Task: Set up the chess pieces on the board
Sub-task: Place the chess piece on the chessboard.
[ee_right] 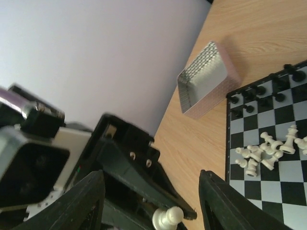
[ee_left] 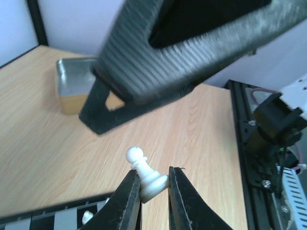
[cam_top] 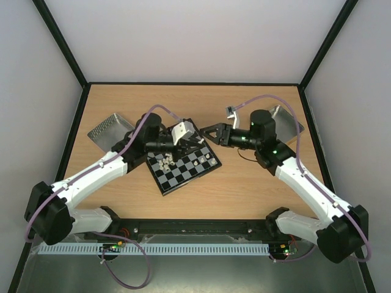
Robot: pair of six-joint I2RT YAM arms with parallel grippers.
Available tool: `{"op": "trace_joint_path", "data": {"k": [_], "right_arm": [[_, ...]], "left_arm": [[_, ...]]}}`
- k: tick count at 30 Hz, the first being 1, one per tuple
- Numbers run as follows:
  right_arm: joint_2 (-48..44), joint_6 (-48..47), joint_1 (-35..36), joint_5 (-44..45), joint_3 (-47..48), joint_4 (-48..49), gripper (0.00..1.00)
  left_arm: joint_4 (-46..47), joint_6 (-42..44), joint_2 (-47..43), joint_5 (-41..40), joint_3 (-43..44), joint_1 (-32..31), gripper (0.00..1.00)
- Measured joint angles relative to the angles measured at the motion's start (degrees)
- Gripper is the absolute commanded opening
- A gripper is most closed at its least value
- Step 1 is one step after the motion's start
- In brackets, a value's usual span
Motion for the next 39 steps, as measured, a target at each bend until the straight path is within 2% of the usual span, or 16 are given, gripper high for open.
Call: {"op": "trace_joint_path", "data": {"k": [5,13,17,21,24,25,27,29,31,35,39], "right_arm": [[-3.72,-3.65,-0.02,-3.61,-0.28,-2.34,0.51],[-5.57,-6.25,-0.02,-7.39,-1.81,-5.38,0.2],[-6.36,-6.38,-0.37,-8.11,-2.23,-6.05,0.14],[-6.36,-6.49,-0.42,-8.33,-2.29,-6.05,0.03],[-6.36,-6.62,-0.46,-8.63,-2.29,-6.19,0.02],[-6.36,-6.54,-0.46,-8.66,-2.29,-6.25,0.02],[-6.36,-6.56,-0.46,-8.59,-2.29,-6.25,0.02],[-6.34,-6.56,-0.46,-8.37,-2.29,-6.21,0.02],[-6.25,-6.64,-0.46,-8.11,-2.29,-6.23,0.02],[-5.68,-7.39,-0.44,-5.44,-2.27,-6.27,0.02],[-3.41,-8.37,-0.35,-0.44,-2.14,-6.38,0.02]], "left_arm": [[-3.21,4.04,1.46,6.21,5.79,0.0,0.03],[-8.63,8.83,2.73,12.37,8.72,0.28,0.03],[-11.65,10.73,4.15,13.99,10.29,0.33,0.03],[-13.77,11.98,4.68,14.78,11.32,0.37,0.04],[-14.56,12.59,4.81,15.02,11.5,0.37,0.07],[-14.71,12.63,4.85,14.99,11.54,0.37,0.1],[-14.71,12.48,4.87,14.78,11.56,0.37,0.23],[-14.64,11.76,4.87,13.81,11.56,0.35,0.46],[-14.34,9.49,4.92,11.06,11.54,0.37,0.57],[-13.05,6.21,4.96,5.22,11.02,0.61,0.64],[-11.85,3.04,3.61,-2.05,8.74,0.63,0.75]]}}
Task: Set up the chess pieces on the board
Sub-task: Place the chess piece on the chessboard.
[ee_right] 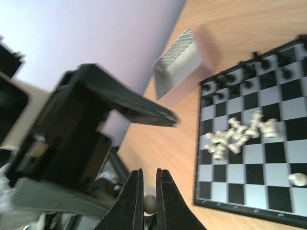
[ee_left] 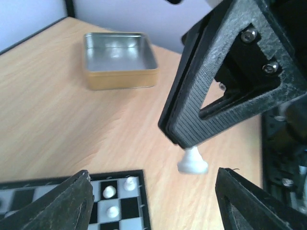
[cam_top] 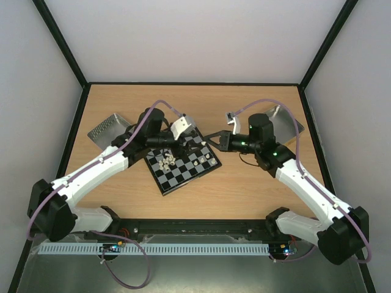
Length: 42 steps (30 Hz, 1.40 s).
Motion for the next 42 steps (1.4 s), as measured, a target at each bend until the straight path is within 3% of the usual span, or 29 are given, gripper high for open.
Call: {"op": "trace_joint_path", "data": {"k": [8,10,14,17,27,42], "right_arm": [[6.21,-5.27,6.67,20.68,2.51,-2.73,0.02],[7.93,-6.64,10.03,26.64,3.67,-3.26,0.02],[11.32,-8.83,16.15,37.13,4.46,-3.87,0.02],[14.6,-10.19,20.55,44.3,4.66,-4.46,0.02],[26.67,-12.09,29.59,55.71,5.2,-4.94,0.02],[36.54,-11.89,30.73,59.69,5.44,-1.95,0.02]], "left_arm": [[-0.35,-11.34,-8.33,-24.35,-1.49,2.08,0.83],[-1.88,-14.67,-9.94,-29.88,-0.59,4.42,0.85],[-4.68,-20.24,-13.38,-38.47,0.44,9.99,0.98],[-6.45,-23.02,-16.68,-43.01,0.42,13.05,0.99],[-6.64,-23.91,-23.5,-48.74,-4.37,13.73,0.99],[-5.49,-23.65,-22.8,-48.87,-7.32,13.73,0.99]]}}
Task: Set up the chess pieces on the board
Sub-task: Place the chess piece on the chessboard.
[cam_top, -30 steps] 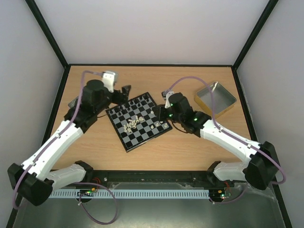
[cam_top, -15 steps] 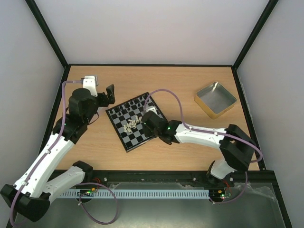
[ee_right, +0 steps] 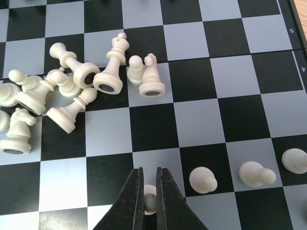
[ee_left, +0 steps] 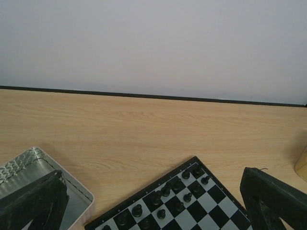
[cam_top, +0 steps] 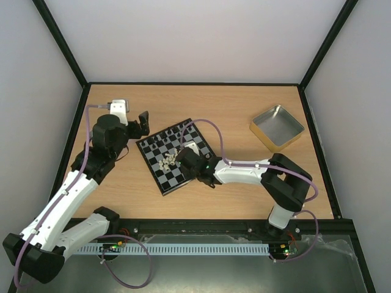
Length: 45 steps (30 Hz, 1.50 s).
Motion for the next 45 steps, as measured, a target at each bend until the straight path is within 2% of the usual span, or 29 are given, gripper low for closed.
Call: {"op": "trace_joint_path", "data": {"k": [15,25,34,45], "right_arm": [[4.35,1.62,0.02,4.24,1.2,2.58,0.02],[4.55,2.4,0.02,4.26,1.84,2.01,0.22],[2.45,3.26,-0.09,4.68,5.66,-1.75,0.26],[2.99,4.15,-6.64,-4.52,12.55,-4.74,0.26]], "left_arm": [[0.39,0.02,1.01,0.02,-0.63,0.0,0.99],[0.55,0.02,1.55,0.02,-0.63,0.0,0.99],[0.55,0.0,1.62,-0.02,-0.63,0.11,0.99],[1.03,-0.04,-0.37,-2.82,-1.9,1.25,0.99]]}}
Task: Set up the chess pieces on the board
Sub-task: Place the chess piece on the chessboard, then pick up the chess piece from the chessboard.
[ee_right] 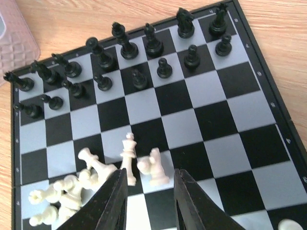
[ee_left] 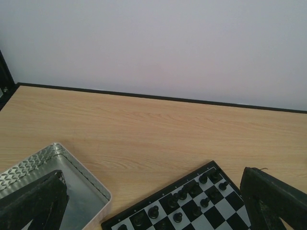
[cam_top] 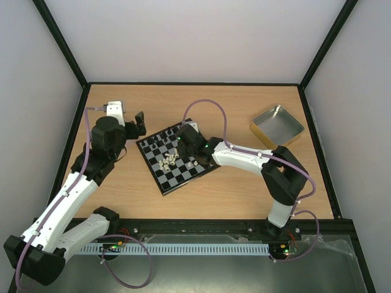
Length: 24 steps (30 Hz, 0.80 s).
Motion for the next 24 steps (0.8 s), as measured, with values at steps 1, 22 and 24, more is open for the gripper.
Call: {"op": "trace_joint_path", "data": {"k": [1,22,24], "right_arm": [[0.55,-0.02,-0.48,-0.59,0.85,-0.15,0.26],[11.87,-0.52,-1.03,-4.9,9.77,-5.01,0.13],[11.93,-0.59,-1.03,-4.68,9.77,-5.11,0.14]], "left_arm": [[0.02,0.0,-0.33,-0.22,-0.2,0.15,0.99],[0.42,-0.31,-1.01,-0.15,-0.96,1.11,0.99],[0.42,-0.35,-1.01,-0.09,-0.96,1.11,0.99]]}}
